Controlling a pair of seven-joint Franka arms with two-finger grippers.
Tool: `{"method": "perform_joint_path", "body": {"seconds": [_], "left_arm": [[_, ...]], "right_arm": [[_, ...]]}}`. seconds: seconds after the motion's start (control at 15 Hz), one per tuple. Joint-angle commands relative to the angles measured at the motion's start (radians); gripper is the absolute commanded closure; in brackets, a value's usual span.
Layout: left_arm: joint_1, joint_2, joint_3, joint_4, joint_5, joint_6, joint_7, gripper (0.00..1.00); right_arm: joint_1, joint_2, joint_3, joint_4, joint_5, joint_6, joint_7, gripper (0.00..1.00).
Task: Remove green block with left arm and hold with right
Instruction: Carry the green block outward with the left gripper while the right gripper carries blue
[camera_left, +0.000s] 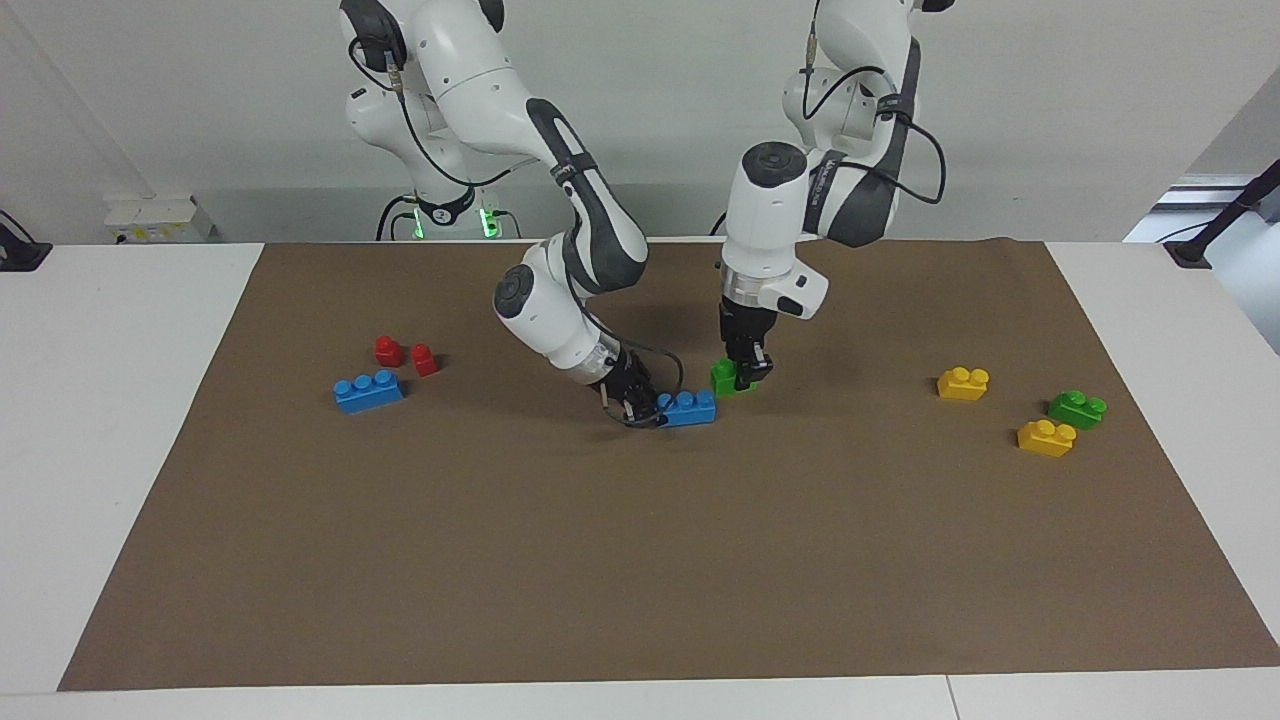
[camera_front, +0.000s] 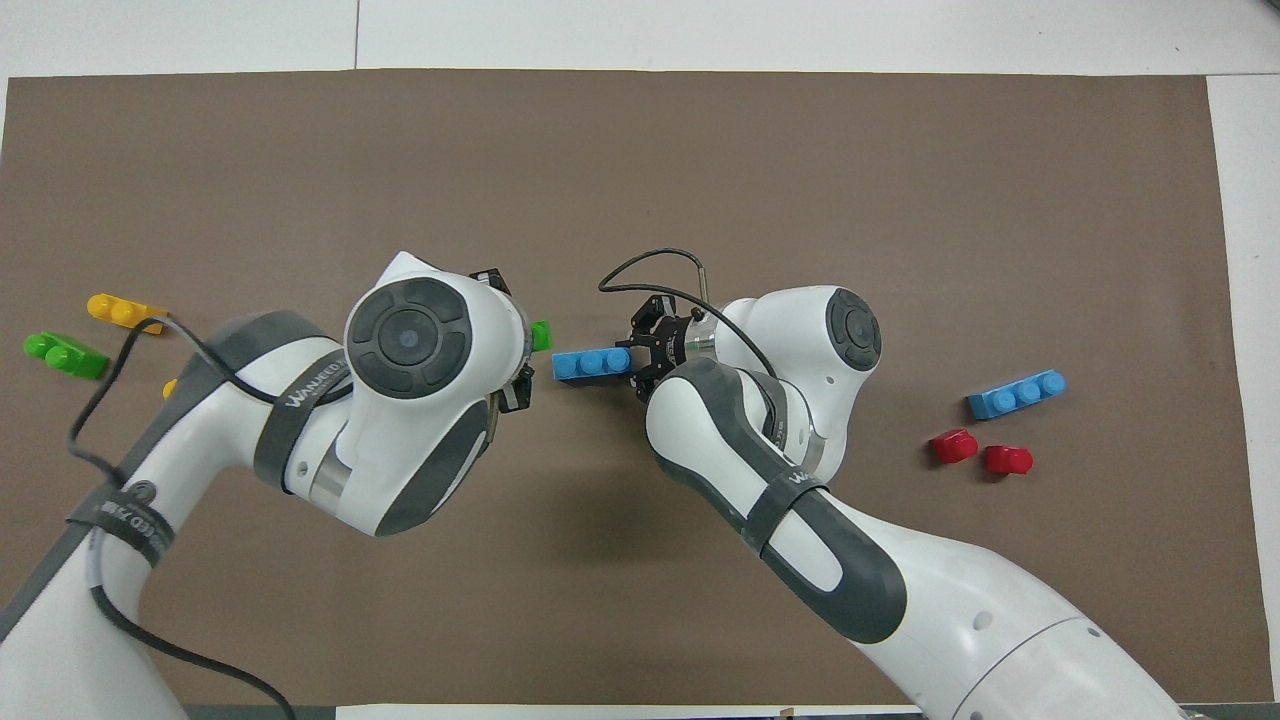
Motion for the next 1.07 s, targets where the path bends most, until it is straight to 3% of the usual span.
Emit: {"method": "perform_joint_path", "body": {"seconds": [0.0,0.2,0.47,0.73,1.0], "left_arm": [[0.055,-0.031,-0.002,0.001,0.002,-0.036,0.087,1.0],[0.135,-0.031,-0.002,-0.002,-0.013,-0.031,0.266,1.0],[0.303,-0.029,0.0,-0.015,-0.12,-0.021,0.662,1.0],[0.445,-0.02,0.0,-0.018,-0.163,-0.019,0.917,1.0],[0.48,0.03,0.003,-0.017,-0.163,0.034,1.008,1.0]], "right_arm": [[-0.028,-0.001,0.002,0.01,0.016,-0.016,-0.033,1.0],[-0.128,-0.014,-0.006,0.093,-0.016,-0.187,-0.036,1.0],[-0.312,-0.031,-0.006,0.197,-0.204,-0.405,-0.066,1.0],[-0.51,-0.046,-0.009,0.159,-0.246,-0.507,-0.22,1.0],[-0.645,-0.052,-0.012,0.107,-0.291,-0.53,-0.292,1.0]]}}
